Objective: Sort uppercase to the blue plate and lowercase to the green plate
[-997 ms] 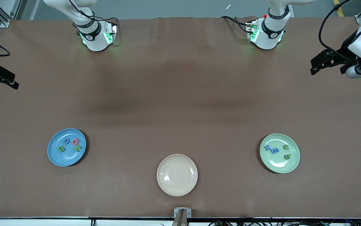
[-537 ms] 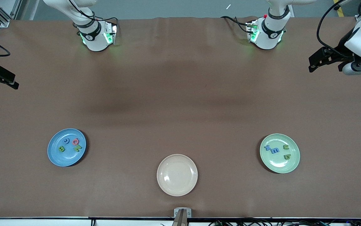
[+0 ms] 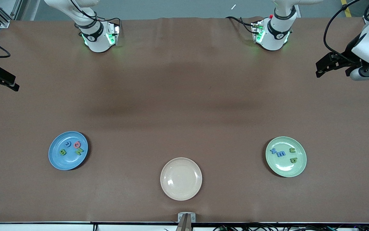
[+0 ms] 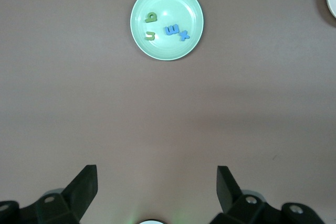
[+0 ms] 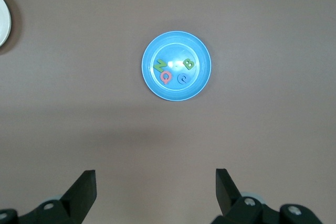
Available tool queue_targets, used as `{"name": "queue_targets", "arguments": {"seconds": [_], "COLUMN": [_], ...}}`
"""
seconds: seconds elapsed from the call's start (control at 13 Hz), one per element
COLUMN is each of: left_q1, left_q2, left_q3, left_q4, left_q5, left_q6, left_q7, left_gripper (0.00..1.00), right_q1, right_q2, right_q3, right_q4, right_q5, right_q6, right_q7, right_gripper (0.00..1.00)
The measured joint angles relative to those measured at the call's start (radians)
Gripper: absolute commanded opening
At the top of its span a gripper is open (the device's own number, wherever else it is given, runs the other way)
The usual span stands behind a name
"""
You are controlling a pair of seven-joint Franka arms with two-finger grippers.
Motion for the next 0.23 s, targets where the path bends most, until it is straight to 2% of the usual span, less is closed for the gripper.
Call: {"name": "queue_targets", "arguments": {"seconds": [0.23], "left_q1": [0.006], "left_q2": [0.000], "left_q3": [0.000], "left_q4": [0.007], "left_q5": [0.000], "left_q6": [0.000], "left_q7": [0.019], "left_gripper": [1.00], "right_q1": [0.000], "right_q2": [0.000], "right_q3": [0.000], "right_q4": [0.000], "right_q5": [0.000], "right_q6": [0.000], "right_q7": [0.000], "right_gripper": [1.00]}}
